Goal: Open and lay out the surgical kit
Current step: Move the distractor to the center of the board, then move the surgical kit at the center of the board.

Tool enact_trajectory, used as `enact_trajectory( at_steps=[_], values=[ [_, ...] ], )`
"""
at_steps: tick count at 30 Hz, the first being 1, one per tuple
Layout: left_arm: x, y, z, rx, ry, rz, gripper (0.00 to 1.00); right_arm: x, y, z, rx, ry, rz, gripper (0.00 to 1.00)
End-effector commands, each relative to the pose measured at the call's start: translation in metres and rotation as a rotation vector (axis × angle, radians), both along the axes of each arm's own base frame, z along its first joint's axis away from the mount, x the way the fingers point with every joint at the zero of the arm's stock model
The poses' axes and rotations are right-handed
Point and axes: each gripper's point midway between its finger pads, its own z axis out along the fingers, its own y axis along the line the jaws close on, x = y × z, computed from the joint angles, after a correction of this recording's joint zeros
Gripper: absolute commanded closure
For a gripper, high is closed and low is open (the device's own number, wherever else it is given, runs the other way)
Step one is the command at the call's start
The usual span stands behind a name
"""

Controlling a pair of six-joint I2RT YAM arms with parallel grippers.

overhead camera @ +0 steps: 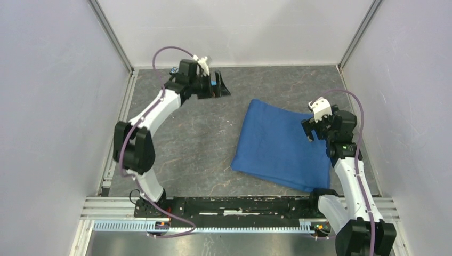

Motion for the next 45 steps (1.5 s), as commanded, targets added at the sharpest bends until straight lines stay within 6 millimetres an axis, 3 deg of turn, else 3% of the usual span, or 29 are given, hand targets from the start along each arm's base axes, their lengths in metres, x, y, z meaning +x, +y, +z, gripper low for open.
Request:
enact_trajectory(
  at_steps=[1,6,13,19,27,29,32,36,38,41,45],
  values=[
    [-0.061,-0.049,-0.010,-0.023,-0.008,-0.185,0.00,-0.021,-0.028,-0.004,-0.055,0.105,-0.112,0.02],
    [-0.103,-0.087,-0.037,-0.036,0.032,-0.280,0.00,-0.034,-0.059,-0.026,-0.023,0.235,-0.202,0.02],
    [-0.123,-0.108,-0.078,-0.043,0.167,-0.313,0.00,-0.053,-0.094,-0.054,0.173,0.383,-0.238,0.02],
    [-0.138,-0.127,-0.101,-0.074,0.271,-0.336,0.00,-0.059,-0.084,-0.093,0.387,0.528,-0.163,0.02],
    [-0.145,-0.128,-0.120,-0.096,0.325,-0.317,0.00,-0.058,-0.054,-0.108,0.561,0.571,-0.057,0.02],
    [-0.144,-0.128,-0.122,-0.095,0.325,-0.310,0.01,-0.058,-0.057,-0.106,0.545,0.560,-0.069,0.04],
    [-0.143,-0.125,-0.123,-0.081,0.309,-0.304,0.02,-0.053,-0.090,-0.088,0.440,0.452,-0.185,0.04],
    [-0.141,-0.123,-0.121,-0.066,0.286,-0.300,0.02,-0.048,-0.132,-0.036,0.296,0.298,-0.291,0.03],
    [-0.140,-0.122,-0.119,-0.058,0.276,-0.298,0.02,-0.048,-0.141,-0.014,0.257,0.260,-0.304,0.02],
    [-0.138,-0.119,-0.118,-0.039,0.260,-0.296,0.02,-0.050,-0.138,0.005,0.244,0.244,-0.280,0.02],
    [-0.136,-0.119,-0.115,-0.030,0.245,-0.295,0.01,-0.055,-0.106,-0.003,0.327,0.270,-0.184,0.02]
  ],
)
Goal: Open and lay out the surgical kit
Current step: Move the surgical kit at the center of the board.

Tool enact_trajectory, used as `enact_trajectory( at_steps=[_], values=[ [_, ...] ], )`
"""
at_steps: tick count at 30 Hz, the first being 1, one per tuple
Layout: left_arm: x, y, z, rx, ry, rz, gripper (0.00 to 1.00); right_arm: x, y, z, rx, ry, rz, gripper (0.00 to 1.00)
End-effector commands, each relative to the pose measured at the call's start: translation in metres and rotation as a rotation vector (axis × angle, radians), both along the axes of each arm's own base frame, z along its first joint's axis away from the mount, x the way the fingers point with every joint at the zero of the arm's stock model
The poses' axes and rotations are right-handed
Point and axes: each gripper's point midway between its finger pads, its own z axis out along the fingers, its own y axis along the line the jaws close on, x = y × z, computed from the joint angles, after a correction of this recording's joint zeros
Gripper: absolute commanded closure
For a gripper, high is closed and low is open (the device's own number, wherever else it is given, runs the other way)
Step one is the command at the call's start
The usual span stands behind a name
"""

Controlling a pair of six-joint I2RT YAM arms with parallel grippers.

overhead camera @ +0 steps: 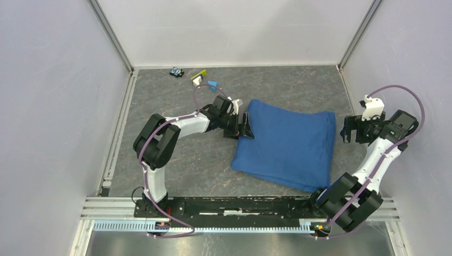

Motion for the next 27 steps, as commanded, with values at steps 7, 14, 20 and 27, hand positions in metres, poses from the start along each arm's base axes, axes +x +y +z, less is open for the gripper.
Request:
enact_trajectory(
  at_steps=[7,14,20,27],
  values=[
    [0.011,0.000,0.015,-0.003,-0.080,-0.004,0.00,-0.012,0.080,-0.045,0.169,0.091,0.196,0.02],
    [0.011,0.001,0.016,0.000,-0.093,-0.005,0.00,-0.012,0.076,-0.081,0.159,0.153,0.154,0.02],
    [0.010,0.000,0.020,-0.010,-0.094,-0.009,0.00,-0.015,0.072,-0.099,0.163,0.194,0.118,0.02],
    [0.002,-0.001,0.011,-0.040,-0.049,0.006,0.06,-0.017,0.083,-0.125,0.278,0.291,0.147,0.03]
  ],
)
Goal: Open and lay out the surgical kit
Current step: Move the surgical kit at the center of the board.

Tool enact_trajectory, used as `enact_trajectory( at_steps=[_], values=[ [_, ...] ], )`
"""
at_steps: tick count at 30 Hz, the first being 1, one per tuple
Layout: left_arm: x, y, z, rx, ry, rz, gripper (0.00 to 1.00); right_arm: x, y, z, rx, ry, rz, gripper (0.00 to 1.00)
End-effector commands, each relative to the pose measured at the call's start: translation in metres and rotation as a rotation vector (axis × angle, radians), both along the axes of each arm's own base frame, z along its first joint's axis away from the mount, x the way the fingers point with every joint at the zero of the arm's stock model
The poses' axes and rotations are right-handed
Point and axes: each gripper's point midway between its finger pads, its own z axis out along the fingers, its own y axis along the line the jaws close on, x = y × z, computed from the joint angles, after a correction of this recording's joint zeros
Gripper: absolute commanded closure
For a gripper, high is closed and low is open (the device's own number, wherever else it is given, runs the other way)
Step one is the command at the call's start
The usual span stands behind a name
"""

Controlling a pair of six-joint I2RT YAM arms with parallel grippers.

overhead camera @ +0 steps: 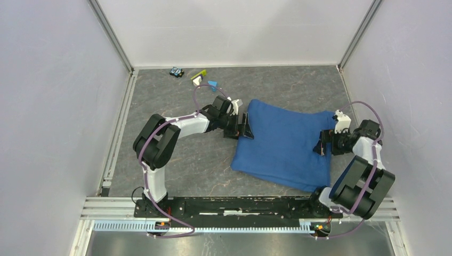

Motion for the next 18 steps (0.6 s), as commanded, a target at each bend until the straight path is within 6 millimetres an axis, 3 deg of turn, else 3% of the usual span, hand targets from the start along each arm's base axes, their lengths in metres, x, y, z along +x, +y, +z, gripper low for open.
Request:
enact_trajectory(
  at_steps=[1,4,9,14,18],
  values=[
    [0.000,-0.003,0.009,-0.052,-0.023,0.008,0.08,0.004,0.000,-0.016,0.032,0.055,0.019,0.05],
    [-0.003,-0.009,-0.001,-0.086,0.034,0.024,0.16,0.009,0.014,-0.023,0.079,0.092,0.059,0.19],
    [0.004,-0.015,0.000,-0.115,0.066,0.047,0.28,0.025,0.039,-0.030,0.116,0.098,0.109,0.40],
    [0.028,0.003,-0.004,-0.109,0.094,0.137,0.32,0.052,0.064,-0.026,0.154,0.061,0.142,0.43],
    [0.057,0.032,-0.009,-0.076,0.108,0.228,0.35,0.079,0.090,-0.020,0.183,0.027,0.169,0.43]
  ],
)
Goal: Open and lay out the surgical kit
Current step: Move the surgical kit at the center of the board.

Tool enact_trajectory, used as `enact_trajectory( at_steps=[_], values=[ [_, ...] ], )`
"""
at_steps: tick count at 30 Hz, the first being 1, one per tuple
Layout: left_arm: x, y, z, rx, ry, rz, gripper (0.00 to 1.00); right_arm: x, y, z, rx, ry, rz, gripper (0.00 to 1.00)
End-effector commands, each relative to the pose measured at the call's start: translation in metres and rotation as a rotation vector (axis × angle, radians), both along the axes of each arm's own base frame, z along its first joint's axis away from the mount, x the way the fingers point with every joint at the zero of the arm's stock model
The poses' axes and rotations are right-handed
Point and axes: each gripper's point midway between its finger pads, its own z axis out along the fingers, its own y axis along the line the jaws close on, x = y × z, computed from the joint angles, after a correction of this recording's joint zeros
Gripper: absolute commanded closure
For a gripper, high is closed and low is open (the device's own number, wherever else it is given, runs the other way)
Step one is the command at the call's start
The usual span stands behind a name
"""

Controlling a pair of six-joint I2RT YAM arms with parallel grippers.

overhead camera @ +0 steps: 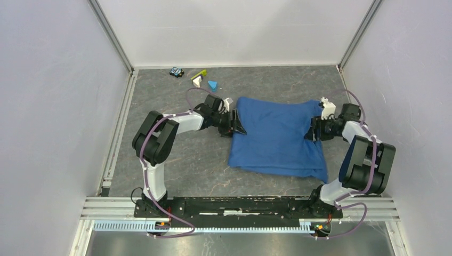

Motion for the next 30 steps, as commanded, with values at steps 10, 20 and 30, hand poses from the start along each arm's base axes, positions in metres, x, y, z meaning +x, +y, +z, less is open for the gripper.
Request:
enact_trajectory(
  at_steps=[10,20,30],
  values=[
    [0.117,0.085,0.006,0.068,-0.036,0.295,0.39,0.099,0.118,0.013,0.139,-0.114,0.179,0.45],
    [0.180,0.131,0.009,0.122,-0.049,0.427,0.37,0.191,0.164,0.025,0.126,-0.164,0.232,0.44],
    [0.202,0.156,0.021,0.129,-0.083,0.496,0.35,0.203,0.193,0.020,0.130,-0.167,0.267,0.44]
  ],
)
